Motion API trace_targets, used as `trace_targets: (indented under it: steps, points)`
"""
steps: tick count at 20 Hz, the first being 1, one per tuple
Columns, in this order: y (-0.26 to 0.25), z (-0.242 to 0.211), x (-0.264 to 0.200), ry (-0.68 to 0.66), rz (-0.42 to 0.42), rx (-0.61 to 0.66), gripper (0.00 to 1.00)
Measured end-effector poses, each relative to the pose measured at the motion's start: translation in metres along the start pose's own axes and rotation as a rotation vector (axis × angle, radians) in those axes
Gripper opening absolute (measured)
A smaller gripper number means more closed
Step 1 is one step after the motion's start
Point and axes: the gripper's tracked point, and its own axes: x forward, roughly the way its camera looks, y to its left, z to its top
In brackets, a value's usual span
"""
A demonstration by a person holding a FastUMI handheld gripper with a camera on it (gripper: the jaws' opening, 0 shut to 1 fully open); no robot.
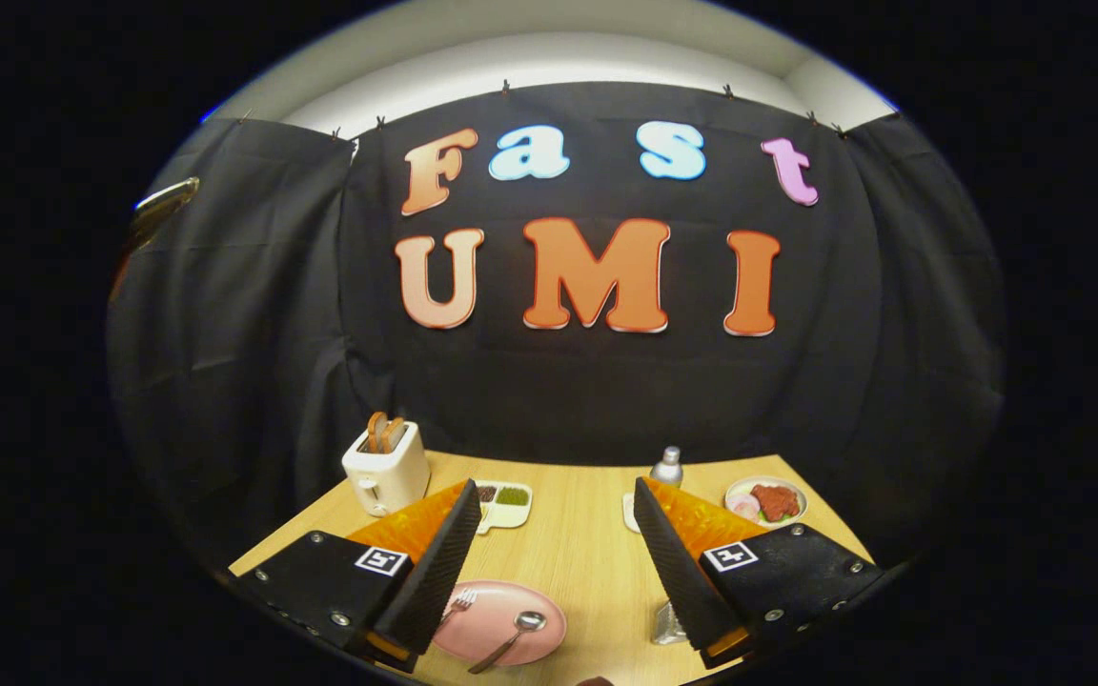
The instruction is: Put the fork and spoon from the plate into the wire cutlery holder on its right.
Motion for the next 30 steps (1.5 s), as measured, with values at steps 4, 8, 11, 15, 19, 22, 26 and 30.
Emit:
trace_targets:
  steps: [4,8,11,15,19,22,26,30]
  points:
    - [0.020,-0.070,0.012,0.230,0.057,-0.013,0.93]
    - [0.031,-0.136,0.017,0.451,0.081,-0.011,0.87]
    - [0.041,-0.177,0.011,0.589,0.099,0.021,0.83]
    - [0.049,-0.221,0.010,0.765,0.097,0.040,0.79]
    - [0.051,-0.260,0.013,0.906,0.068,0.044,0.71]
    - [0.052,-0.283,0.018,0.985,0.053,0.057,0.61]
    - [0.054,-0.299,0.024,1.071,0.039,0.091,0.51]
    - [0.056,-0.312,0.026,1.156,0.014,0.131,0.41]
